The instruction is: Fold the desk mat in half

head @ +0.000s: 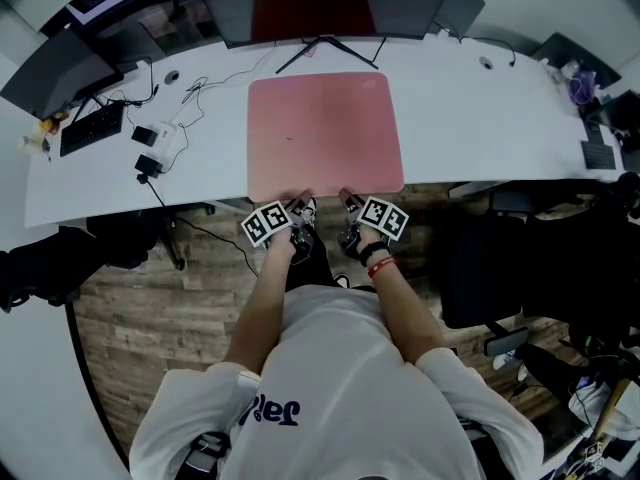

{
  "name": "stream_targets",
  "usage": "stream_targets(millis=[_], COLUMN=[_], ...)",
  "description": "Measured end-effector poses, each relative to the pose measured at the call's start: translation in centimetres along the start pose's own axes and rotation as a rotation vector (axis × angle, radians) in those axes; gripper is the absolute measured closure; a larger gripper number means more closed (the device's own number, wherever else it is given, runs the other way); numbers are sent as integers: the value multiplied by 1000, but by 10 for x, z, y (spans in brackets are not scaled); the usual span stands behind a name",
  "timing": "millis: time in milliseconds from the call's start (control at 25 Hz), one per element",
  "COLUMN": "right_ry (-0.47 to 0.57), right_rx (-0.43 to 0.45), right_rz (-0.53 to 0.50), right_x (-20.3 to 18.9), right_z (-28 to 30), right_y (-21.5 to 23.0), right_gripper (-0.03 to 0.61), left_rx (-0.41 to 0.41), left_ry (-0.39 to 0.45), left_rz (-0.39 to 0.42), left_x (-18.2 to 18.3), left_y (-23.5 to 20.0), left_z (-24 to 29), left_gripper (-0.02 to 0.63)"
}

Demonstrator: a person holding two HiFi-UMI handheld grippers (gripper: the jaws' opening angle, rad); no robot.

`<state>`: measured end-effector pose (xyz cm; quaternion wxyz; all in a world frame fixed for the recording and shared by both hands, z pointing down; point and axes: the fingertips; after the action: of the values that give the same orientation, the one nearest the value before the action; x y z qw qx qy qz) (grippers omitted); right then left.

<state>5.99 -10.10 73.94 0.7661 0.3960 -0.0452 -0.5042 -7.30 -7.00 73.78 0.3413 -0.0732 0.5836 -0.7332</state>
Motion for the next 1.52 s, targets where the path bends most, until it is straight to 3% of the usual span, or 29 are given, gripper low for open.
stream_targets(millis=[280,760,1520], right_ry=[9,16,15], right_rx=[-34,-13,16], right_rz=[16,33,-15], right_x=[3,9,22], right_z=[-1,-7,-8], right_y=[6,1,-12], right_gripper=[486,540,548], left_rx=[28,49,27], left_ry=[19,83,74], left_rz=[-4,-29,9], left_x=[3,10,21], left_y=[0,4,20], left_z=[-3,-6,-1], left_gripper=[443,580,581])
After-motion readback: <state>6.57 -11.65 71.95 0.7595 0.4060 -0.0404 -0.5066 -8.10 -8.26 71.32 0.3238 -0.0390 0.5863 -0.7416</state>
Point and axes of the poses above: the fingertips, and each gripper's own axes: z forward along the fingers, y to its right, x out of its top, and after that the axes turned 13 degrees about -x, right-handed
